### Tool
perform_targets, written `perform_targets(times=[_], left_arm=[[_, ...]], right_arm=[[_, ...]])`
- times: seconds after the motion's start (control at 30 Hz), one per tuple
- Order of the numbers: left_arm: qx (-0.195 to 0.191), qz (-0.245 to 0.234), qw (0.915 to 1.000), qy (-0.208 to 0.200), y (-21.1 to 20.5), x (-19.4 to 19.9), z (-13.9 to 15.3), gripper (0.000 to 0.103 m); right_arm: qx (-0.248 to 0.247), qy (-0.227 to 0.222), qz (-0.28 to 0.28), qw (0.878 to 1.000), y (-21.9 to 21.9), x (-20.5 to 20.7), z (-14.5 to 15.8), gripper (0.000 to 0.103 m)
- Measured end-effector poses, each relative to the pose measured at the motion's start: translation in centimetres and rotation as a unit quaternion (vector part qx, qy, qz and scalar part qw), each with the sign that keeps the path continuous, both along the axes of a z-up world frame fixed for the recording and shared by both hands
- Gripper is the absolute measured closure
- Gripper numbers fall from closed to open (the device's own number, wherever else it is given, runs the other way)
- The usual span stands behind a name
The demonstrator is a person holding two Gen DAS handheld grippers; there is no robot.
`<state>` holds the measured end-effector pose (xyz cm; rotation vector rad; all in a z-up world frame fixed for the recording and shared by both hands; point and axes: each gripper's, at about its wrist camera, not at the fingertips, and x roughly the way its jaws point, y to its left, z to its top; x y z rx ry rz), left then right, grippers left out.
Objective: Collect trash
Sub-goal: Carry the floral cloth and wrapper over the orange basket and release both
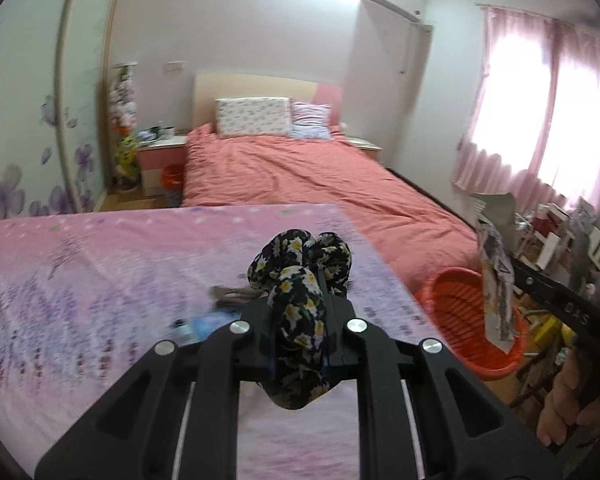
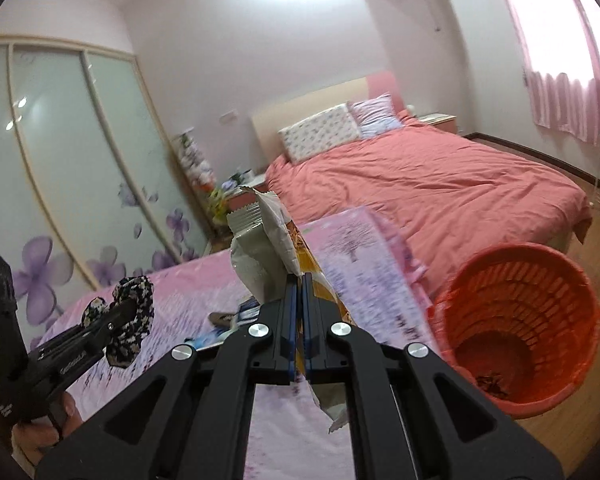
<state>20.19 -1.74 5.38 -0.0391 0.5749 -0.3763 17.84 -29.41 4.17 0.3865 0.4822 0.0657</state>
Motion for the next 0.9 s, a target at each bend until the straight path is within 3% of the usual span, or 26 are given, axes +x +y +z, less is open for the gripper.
perform_targets(times=[0.3, 0.7, 0.9], left_arm=[[-0.014, -0.092, 0.9956, 0.007, -9.7, -0.4, -0.6, 0.087], [0.011, -0.186, 0.9810, 0.053, -23.7, 1.2, -5.8, 0.086], [0.043, -0.200, 0.9750, 0.087, -28.7, 2.7, -9.5, 0.070]], right_arm=[[0.013, 0.005, -0.077, 0.997, -7.2, -1.5, -0.9, 0.100], [0.064, 0.048, -0.145, 0.986, -15.5, -0.1, -5.4, 0.100], [0.078, 0.080, -0.167, 0.980, -18.4, 1.4, -8.2, 0.098]])
